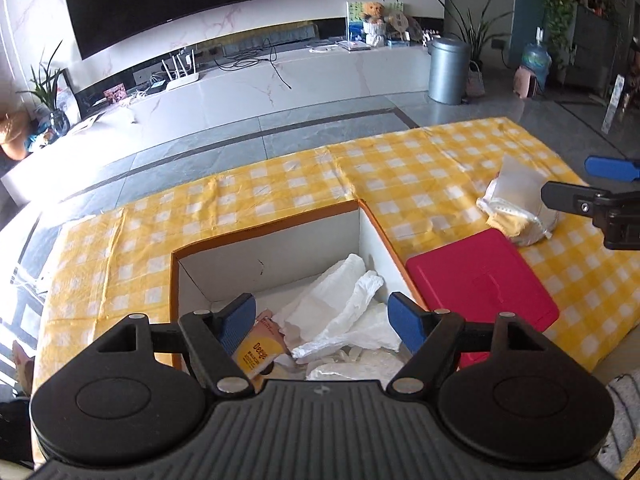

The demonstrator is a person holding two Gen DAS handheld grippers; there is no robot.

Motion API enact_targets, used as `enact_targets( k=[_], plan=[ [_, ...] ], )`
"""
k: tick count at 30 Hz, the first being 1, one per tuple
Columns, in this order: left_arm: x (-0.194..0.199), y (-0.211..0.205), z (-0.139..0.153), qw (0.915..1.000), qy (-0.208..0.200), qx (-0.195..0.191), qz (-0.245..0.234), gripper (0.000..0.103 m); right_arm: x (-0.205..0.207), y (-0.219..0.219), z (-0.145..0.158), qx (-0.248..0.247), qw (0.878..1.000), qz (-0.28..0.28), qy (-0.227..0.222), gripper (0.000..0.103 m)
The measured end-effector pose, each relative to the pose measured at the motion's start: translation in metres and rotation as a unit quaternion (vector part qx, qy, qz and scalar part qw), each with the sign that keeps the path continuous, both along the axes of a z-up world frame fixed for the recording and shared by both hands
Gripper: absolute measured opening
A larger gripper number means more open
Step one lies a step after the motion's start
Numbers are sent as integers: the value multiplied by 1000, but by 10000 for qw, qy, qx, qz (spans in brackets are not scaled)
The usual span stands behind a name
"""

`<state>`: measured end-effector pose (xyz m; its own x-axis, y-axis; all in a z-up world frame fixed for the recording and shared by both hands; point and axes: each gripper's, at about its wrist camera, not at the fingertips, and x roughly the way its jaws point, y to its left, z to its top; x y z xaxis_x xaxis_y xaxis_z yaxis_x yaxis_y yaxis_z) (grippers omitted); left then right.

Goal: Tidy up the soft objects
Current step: 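Move the right tool to the bubble-wrap bag and grasp it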

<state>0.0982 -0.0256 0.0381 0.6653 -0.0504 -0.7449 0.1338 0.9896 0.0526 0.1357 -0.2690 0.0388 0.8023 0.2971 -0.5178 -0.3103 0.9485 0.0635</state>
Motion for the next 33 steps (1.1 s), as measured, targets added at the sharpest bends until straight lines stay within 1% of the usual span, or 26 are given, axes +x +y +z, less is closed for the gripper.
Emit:
enact_targets(
  k=[3, 6, 10, 13, 15, 18, 19, 22, 24, 26, 28, 30, 33],
  plan=[
    [-9, -8, 4, 9993, -97, -351, -16, 88, -4, -14, 1, 49, 9999, -88, 16, 98],
    [-22, -30, 2, 9987, -246, -340, -274, 89, -4, -31, 0, 48, 9994, -334, 57, 98],
    [-27, -58, -3, 9981, -362, -353, -358, 89, 1, -56, -9, -18, 9967, -787, 213, 99],
    [-24, -83, -10, 9983, -459, -94, -352, 89, 8, -74, -18, -61, 9929, -1112, 411, 99],
    [-18, -100, -15, 9982, -443, 58, -394, 89, 12, -87, -27, -122, 9889, -1366, 576, 99],
    [-11, -124, -25, 9978, -374, 225, -503, 89, 22, -98, -45, -577, 9804, -1716, 776, 99],
    [-8, -131, -27, 9975, -368, 294, -533, 89, 24, -103, -50, -534, 9805, -1705, 825, 99],
    [3, -151, -33, 9963, -345, 476, -621, 89, 34, -121, -68, -138, 9806, -1677, 1010, 98],
    [11, -163, -36, 9958, -260, 545, -693, 89, 43, -130, -81, -34, 9790, -1711, 1103, 98],
    [21, -174, -40, 9946, -221, 676, -761, 89, 56, -139, -96, 103, 9781, -1725, 1160, 98],
    [30, -183, -44, 9935, -199, 821, -768, 89, 71, -149, -111, 374, 9762, -1746, 1227, 98],
    [40, -192, -47, 9927, -120, 885, -813, 89, 88, -159, -127, 671, 9687, -1931, 1408, 98],
    [57, -206, -53, 9909, 94, 842, -1044, 89, 101, -170, -144, 1197, 9490, -2384, 1679, 98]
  ],
)
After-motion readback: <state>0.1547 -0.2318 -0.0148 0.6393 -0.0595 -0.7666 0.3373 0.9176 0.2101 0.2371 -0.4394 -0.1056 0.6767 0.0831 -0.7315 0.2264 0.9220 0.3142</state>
